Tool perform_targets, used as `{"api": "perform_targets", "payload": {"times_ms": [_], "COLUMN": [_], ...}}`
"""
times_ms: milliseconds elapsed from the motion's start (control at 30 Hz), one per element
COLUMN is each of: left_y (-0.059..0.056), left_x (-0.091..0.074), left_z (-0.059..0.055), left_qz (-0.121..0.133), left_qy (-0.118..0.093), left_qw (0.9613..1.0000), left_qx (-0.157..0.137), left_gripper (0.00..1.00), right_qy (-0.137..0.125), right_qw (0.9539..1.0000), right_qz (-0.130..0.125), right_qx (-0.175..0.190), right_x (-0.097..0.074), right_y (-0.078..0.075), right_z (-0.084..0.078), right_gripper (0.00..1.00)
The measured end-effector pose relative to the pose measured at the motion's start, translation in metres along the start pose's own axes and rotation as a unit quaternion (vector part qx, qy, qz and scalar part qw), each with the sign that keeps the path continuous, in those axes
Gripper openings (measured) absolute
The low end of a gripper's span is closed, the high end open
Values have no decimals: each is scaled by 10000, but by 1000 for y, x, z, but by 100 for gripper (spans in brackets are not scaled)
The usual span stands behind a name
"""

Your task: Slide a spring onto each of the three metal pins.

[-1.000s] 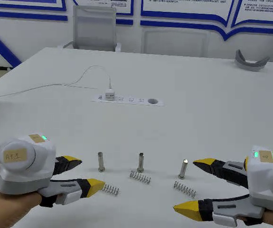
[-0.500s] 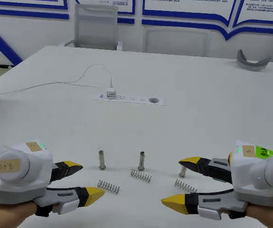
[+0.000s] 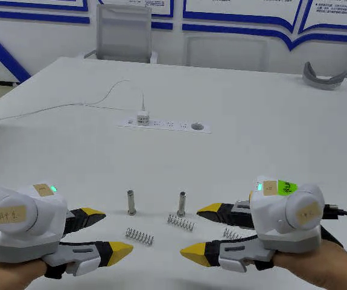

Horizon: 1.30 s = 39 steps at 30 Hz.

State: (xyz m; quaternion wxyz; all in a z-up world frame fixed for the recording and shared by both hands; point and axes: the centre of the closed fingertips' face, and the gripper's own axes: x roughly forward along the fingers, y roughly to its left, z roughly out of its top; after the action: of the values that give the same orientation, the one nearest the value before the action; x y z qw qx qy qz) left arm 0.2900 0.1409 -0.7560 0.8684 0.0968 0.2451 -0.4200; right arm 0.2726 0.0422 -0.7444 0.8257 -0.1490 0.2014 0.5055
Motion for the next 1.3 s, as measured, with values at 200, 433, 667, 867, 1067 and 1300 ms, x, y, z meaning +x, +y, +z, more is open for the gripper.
{"api": "perform_targets", "payload": {"times_ms": [200,433,667,867,1067,1300], "left_y": [-1,-3,-4,-6,-5,-5], "left_x": [2,3,4,5,5,5], "left_z": [-1,-3,-2,-4,-6,-8], "left_qz": [-26,-40,-48,-64,-56,-50], "left_qy": [7,35,15,22,40,63], "left_qw": [10000,10000,10000,10000,10000,9999], "left_qx": [-1,-2,-24,-23,-41,-62], "left_gripper": [52,51,51,51,50,49], "right_qy": [49,104,190,297,399,458], "right_qw": [10000,9999,9998,9994,9990,9988], "right_qz": [7,96,107,94,98,121], "right_qx": [17,16,51,140,166,140], "right_x": [17,38,58,69,74,80], "right_y": [2,5,6,6,6,9], "right_z": [2,3,-1,-7,-12,-14], "right_gripper": [36,32,28,25,21,17]}}
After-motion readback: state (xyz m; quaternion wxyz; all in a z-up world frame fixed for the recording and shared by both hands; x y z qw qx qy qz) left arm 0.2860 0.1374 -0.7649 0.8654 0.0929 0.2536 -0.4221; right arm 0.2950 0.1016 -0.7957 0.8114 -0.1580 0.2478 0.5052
